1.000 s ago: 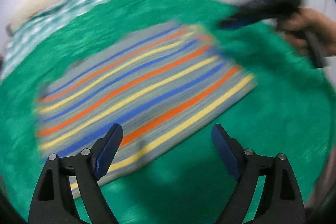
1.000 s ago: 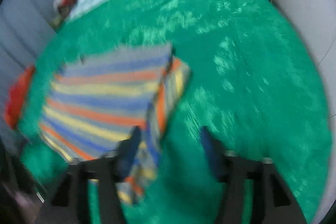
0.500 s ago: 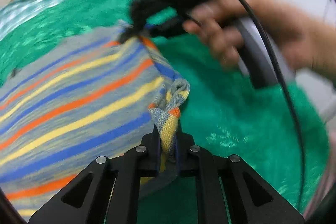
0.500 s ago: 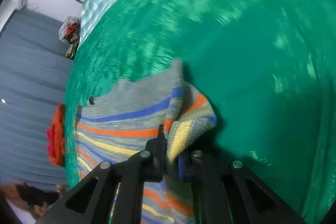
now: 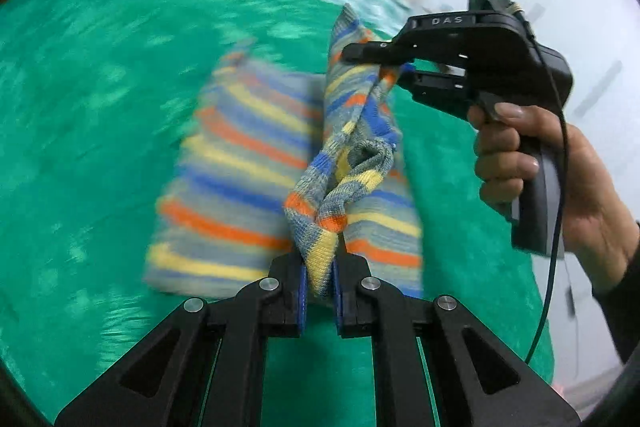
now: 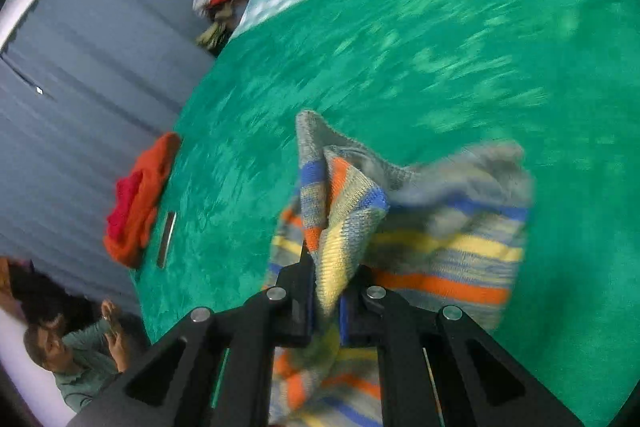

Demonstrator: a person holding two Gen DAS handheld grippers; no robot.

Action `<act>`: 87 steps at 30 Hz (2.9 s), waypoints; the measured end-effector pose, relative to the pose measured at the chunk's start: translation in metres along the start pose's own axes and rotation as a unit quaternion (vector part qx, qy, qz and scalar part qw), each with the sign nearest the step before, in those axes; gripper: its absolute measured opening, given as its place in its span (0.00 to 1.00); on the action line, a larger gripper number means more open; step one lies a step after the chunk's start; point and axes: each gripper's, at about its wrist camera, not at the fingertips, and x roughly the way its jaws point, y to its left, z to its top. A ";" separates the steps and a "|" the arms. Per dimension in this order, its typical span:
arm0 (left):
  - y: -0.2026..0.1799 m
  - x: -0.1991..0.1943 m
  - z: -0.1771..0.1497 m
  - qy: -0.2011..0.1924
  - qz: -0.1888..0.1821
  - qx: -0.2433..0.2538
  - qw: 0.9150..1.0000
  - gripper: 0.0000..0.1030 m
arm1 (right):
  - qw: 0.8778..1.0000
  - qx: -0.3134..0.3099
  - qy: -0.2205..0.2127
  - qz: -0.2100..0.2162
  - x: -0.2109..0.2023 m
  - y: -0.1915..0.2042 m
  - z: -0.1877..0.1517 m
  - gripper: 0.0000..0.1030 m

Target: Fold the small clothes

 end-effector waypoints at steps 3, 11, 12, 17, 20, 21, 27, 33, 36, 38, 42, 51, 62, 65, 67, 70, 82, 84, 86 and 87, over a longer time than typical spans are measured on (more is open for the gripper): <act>0.026 0.002 -0.009 0.004 0.015 -0.038 0.999 0.10 | 1.000 -0.012 0.016 -0.020 0.046 0.020 -0.002 0.09; 0.057 -0.037 -0.011 0.011 0.034 -0.062 0.997 0.61 | 0.997 0.040 -0.055 0.032 0.030 0.007 -0.019 0.43; 0.056 -0.044 -0.010 0.001 0.033 -0.052 0.998 0.65 | 0.998 0.018 -0.065 0.007 0.009 0.009 -0.025 0.43; 0.028 -0.021 0.000 0.012 0.046 0.016 0.999 0.72 | 0.986 -0.151 -0.016 -0.073 -0.035 0.034 -0.111 0.41; 0.061 0.031 0.004 0.089 0.114 -0.025 0.989 0.20 | 0.984 -0.161 0.037 -0.064 -0.007 0.022 -0.159 0.30; 0.072 0.029 0.005 0.094 0.092 -0.059 0.990 0.21 | 0.981 -0.157 0.070 -0.095 0.012 0.012 -0.173 0.23; 0.046 -0.026 0.044 0.010 0.084 0.033 0.996 0.56 | 0.985 -0.139 -0.015 -0.105 -0.034 0.013 -0.163 0.29; 0.011 0.050 0.096 0.030 0.031 0.105 0.994 0.26 | 0.977 -0.160 -0.027 -0.137 -0.016 0.010 -0.087 0.29; 0.052 0.109 0.123 0.074 0.117 0.026 0.990 0.22 | 0.979 -0.142 -0.016 -0.147 0.012 -0.004 -0.063 0.29; 0.077 0.116 0.128 0.081 0.130 -0.014 0.988 0.15 | 0.983 -0.092 0.018 -0.158 0.038 -0.032 -0.057 0.29; 0.076 0.068 0.126 0.049 0.106 0.017 0.993 0.24 | 0.981 -0.095 -0.022 -0.171 0.020 -0.024 -0.064 0.29; 0.056 0.043 0.019 0.129 0.127 0.080 0.980 0.37 | 0.979 -0.124 0.019 -0.159 0.011 0.011 -0.166 0.31; 0.012 -0.063 -0.038 0.050 0.208 0.110 0.971 0.83 | 0.968 -0.076 -0.065 -0.228 -0.077 0.048 -0.269 0.70; -0.001 -0.078 -0.043 0.034 0.218 0.120 0.968 0.83 | 0.969 -0.063 -0.080 -0.226 -0.087 0.057 -0.280 0.70; -0.007 -0.084 -0.044 0.032 0.222 0.123 0.967 0.83 | 0.969 -0.058 -0.082 -0.224 -0.090 0.061 -0.283 0.70; -0.016 -0.099 -0.051 0.026 0.225 0.130 0.965 0.83 | 0.968 -0.062 -0.086 -0.227 -0.095 0.067 -0.288 0.70; 0.018 -0.055 -0.016 0.073 0.155 0.096 0.981 0.89 | 0.977 -0.018 -0.082 -0.196 -0.091 0.032 -0.261 0.84; 0.026 -0.035 0.010 0.075 0.125 0.085 0.986 0.89 | 0.977 -0.002 -0.103 -0.186 -0.092 0.013 -0.229 0.84; 0.028 -0.008 0.036 0.080 0.110 0.088 0.987 0.90 | 0.979 0.015 -0.113 -0.168 -0.087 -0.005 -0.197 0.84; 0.030 0.006 0.046 0.083 0.111 0.090 0.986 0.90 | 0.982 0.025 -0.114 -0.149 -0.080 -0.015 -0.178 0.84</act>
